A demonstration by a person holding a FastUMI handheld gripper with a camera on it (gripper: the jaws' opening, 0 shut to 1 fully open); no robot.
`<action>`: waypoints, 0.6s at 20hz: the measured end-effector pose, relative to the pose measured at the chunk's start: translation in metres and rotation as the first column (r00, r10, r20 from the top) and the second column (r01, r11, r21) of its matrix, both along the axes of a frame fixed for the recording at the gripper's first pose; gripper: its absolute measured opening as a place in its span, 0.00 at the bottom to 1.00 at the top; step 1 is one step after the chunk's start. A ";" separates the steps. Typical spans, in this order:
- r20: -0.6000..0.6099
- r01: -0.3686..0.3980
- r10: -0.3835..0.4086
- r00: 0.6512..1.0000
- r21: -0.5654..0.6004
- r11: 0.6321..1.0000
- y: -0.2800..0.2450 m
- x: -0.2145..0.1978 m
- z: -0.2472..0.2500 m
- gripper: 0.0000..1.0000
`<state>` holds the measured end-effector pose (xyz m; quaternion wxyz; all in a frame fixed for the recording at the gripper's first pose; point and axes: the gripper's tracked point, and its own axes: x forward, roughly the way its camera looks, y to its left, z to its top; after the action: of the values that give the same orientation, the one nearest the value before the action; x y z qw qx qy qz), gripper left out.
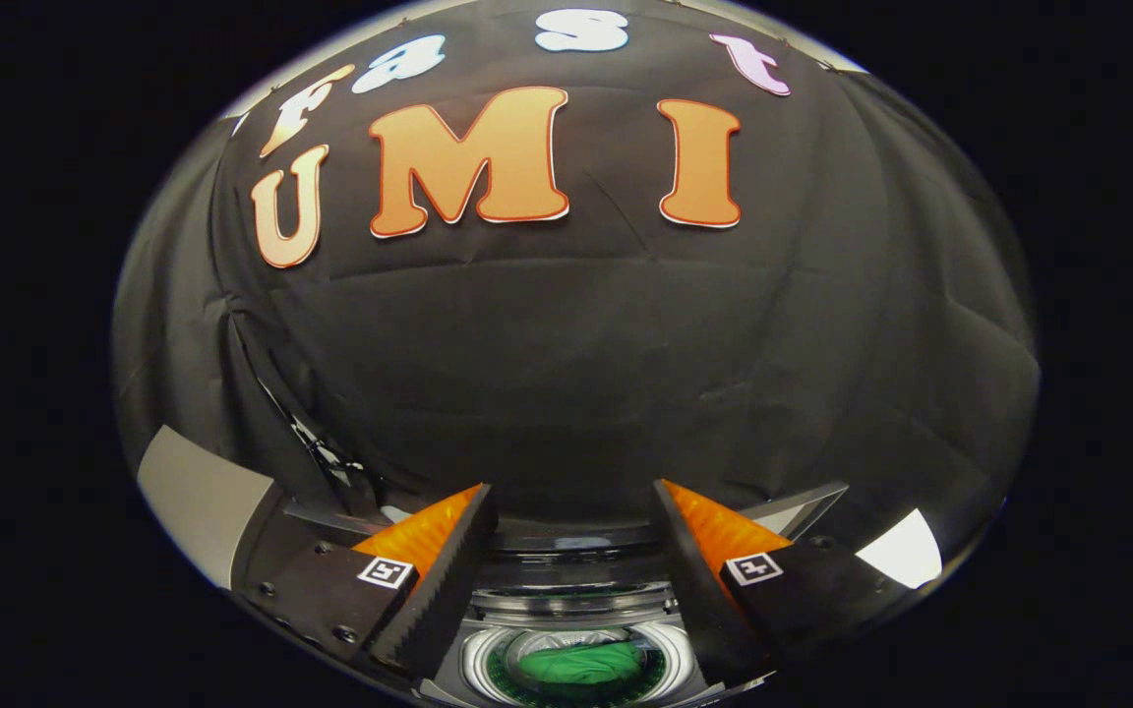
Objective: Put the clothes into the washing machine and then close the washing machine lid.
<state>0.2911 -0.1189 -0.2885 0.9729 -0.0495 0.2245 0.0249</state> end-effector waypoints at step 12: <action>0.003 0.031 -0.031 1.000 -0.011 0.999 -0.007 -0.062 -0.004 0.99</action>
<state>0.2294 -0.1257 -0.2928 0.9732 -0.0515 0.2241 0.0086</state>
